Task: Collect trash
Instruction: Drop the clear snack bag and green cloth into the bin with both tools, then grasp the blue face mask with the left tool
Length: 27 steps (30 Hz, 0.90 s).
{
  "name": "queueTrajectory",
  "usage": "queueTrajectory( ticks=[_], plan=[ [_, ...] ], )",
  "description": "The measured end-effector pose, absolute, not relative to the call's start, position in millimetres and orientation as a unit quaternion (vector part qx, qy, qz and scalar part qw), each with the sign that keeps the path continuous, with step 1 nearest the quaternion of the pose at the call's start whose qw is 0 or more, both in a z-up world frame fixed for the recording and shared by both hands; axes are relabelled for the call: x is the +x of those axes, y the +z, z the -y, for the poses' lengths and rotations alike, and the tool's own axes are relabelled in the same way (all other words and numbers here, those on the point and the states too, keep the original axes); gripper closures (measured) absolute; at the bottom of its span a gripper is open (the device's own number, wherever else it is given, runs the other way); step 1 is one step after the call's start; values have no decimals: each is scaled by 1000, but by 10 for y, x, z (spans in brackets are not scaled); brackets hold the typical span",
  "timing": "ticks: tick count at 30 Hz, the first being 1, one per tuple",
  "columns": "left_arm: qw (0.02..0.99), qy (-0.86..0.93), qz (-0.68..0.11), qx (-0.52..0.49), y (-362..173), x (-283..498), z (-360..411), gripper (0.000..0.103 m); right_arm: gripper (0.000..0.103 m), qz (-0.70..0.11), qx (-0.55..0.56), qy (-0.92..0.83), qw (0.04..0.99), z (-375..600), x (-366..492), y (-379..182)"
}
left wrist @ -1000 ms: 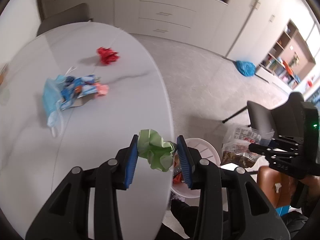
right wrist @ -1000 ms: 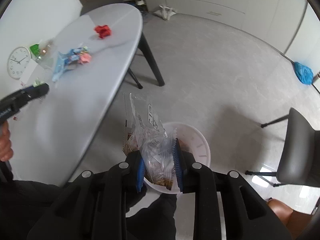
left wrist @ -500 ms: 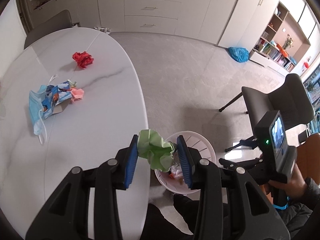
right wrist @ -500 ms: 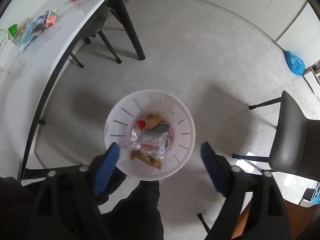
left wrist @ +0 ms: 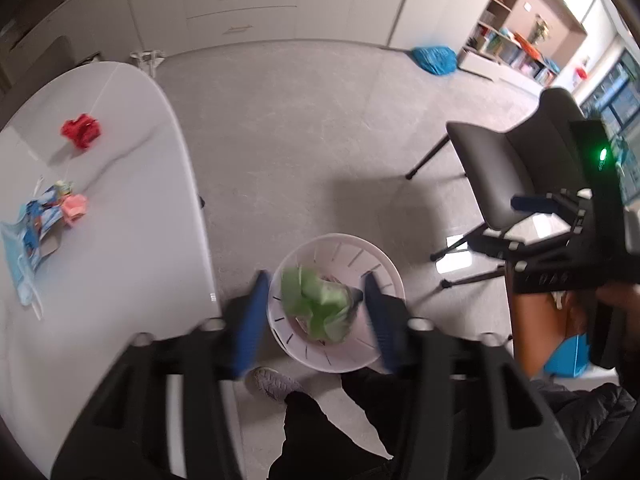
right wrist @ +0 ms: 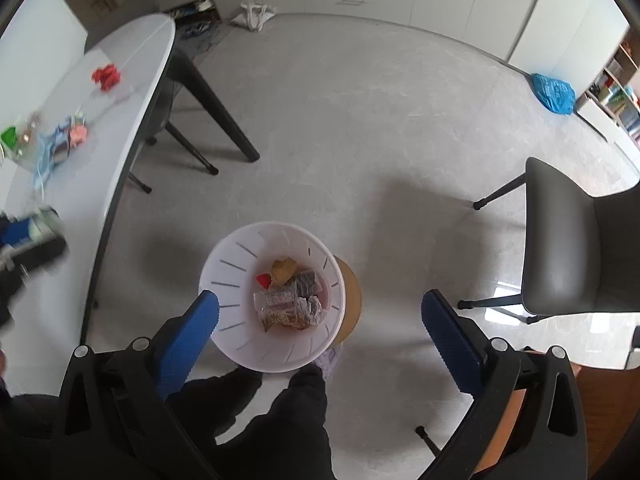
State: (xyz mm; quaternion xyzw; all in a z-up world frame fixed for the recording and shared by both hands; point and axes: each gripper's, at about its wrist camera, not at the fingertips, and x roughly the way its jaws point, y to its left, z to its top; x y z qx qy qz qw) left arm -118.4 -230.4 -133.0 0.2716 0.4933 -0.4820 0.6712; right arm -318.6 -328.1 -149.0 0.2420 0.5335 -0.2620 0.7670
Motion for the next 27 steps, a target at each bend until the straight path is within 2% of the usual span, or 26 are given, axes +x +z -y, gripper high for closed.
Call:
queueTrajectory(
  ticks=[1, 3, 4, 6, 27],
  plan=[
    [671, -484, -489, 276, -1324, -1211, 2322, 28, 3, -532, 243, -263, 768, 3295, -3197, -1467],
    [676, -486, -477, 280, -1286, -1260, 2333, 17, 3, -528, 242, -264, 770, 3315, -3210, -1429],
    [680, -488, -470, 280, -1257, -1277, 2333, 12, 3, -528, 241, -264, 770, 3320, -3206, -1422],
    [684, -487, -466, 279, -1224, -1281, 2328, 10, 3, -529, 239, -264, 771, 3308, -3181, -1420],
    [721, -448, -463, 253, -1021, -987, 1964, 8, 3, -530, 198, -239, 789, 2970, -2777, -1264]
  ],
)
